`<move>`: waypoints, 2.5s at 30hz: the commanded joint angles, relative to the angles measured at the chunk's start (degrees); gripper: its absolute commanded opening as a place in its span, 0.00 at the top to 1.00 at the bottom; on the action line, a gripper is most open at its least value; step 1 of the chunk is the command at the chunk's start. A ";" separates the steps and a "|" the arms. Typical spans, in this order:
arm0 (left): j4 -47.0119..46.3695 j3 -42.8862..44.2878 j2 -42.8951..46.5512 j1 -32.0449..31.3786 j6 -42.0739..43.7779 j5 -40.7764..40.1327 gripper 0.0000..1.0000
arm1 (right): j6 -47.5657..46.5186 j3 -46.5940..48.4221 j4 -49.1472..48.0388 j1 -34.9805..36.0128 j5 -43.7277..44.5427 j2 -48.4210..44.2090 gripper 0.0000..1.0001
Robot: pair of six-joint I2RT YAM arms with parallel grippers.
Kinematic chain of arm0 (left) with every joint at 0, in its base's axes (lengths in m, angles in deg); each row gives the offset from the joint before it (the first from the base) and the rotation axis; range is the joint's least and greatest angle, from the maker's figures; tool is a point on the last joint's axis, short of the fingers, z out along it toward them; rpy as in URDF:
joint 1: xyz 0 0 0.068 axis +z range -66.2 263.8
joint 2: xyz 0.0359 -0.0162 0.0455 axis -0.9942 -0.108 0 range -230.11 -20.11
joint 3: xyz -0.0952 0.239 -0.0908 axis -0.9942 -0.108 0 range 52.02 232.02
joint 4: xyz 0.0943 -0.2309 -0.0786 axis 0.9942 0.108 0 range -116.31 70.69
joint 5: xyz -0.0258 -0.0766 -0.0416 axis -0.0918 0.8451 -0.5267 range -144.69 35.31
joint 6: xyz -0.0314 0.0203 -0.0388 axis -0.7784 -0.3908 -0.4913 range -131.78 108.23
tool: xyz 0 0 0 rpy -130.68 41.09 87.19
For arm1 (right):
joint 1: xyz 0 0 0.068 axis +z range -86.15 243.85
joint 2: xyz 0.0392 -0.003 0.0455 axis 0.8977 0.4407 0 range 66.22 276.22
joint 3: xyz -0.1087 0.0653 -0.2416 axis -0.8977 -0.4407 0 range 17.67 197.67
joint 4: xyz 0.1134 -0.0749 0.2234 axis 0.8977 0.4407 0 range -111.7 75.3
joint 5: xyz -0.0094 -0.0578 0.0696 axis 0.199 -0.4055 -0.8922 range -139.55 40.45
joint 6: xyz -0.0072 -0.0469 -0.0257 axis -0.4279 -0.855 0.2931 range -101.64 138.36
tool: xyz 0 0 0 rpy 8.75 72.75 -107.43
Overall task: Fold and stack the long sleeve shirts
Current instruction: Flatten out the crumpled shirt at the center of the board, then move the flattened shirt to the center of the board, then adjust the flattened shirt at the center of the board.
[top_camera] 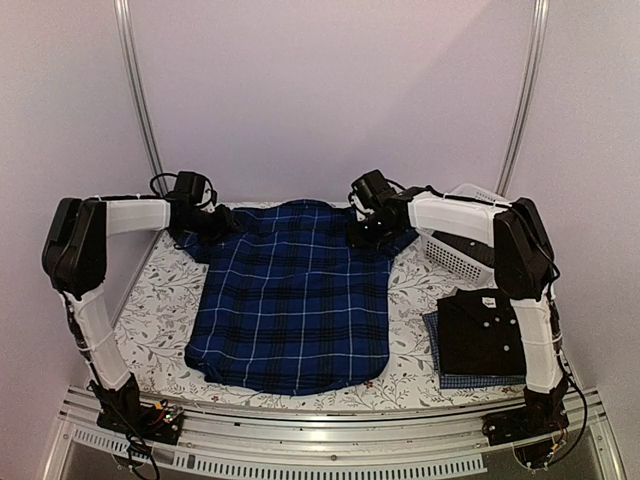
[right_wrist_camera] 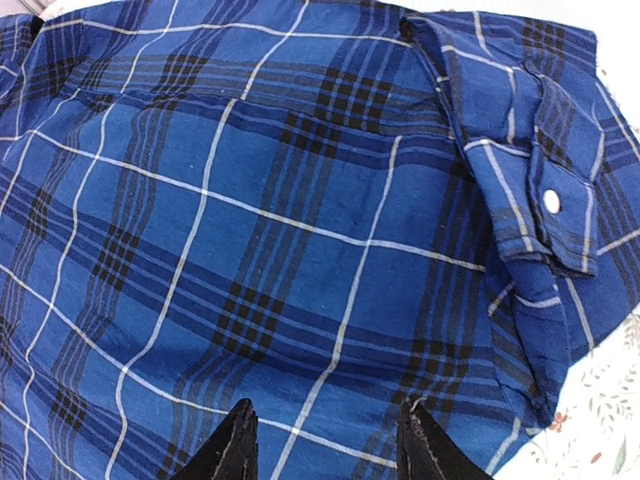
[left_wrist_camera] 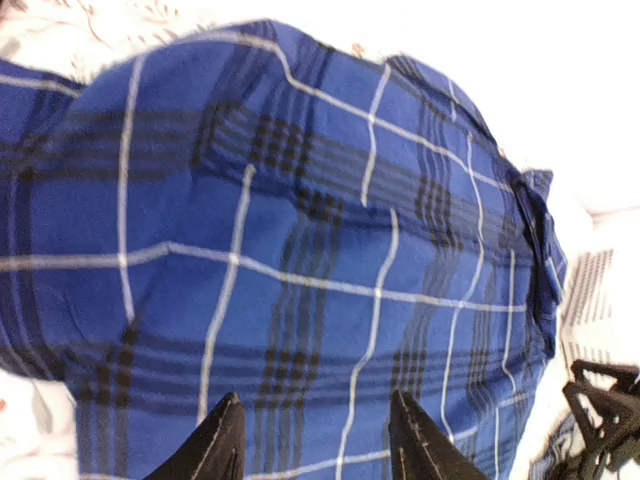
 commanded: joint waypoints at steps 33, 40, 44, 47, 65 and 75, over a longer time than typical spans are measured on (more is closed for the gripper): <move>15.70 45.08 -39.14 16.61 2.94 7.51 0.54 | -0.30 20.82 -1.50 -10.04 -18.46 22.41 0.46; 14.52 45.93 -31.38 14.33 5.21 10.11 0.48 | -3.28 21.23 0.69 -9.27 -15.44 15.72 0.38; 13.64 38.75 -21.97 12.42 5.40 9.52 0.46 | -4.50 17.75 0.97 -6.57 -13.07 9.61 0.36; 11.11 27.76 -12.77 11.75 4.48 9.46 0.46 | -3.98 12.14 0.44 -4.12 -12.20 4.13 0.36; 12.06 -42.08 52.87 -1.77 -7.51 0.43 0.49 | 18.03 -36.06 -8.30 25.66 -3.32 -25.37 0.40; 26.09 -44.46 63.53 -15.20 -22.31 -16.34 0.47 | 30.80 -45.59 -6.78 31.78 4.32 -31.39 0.39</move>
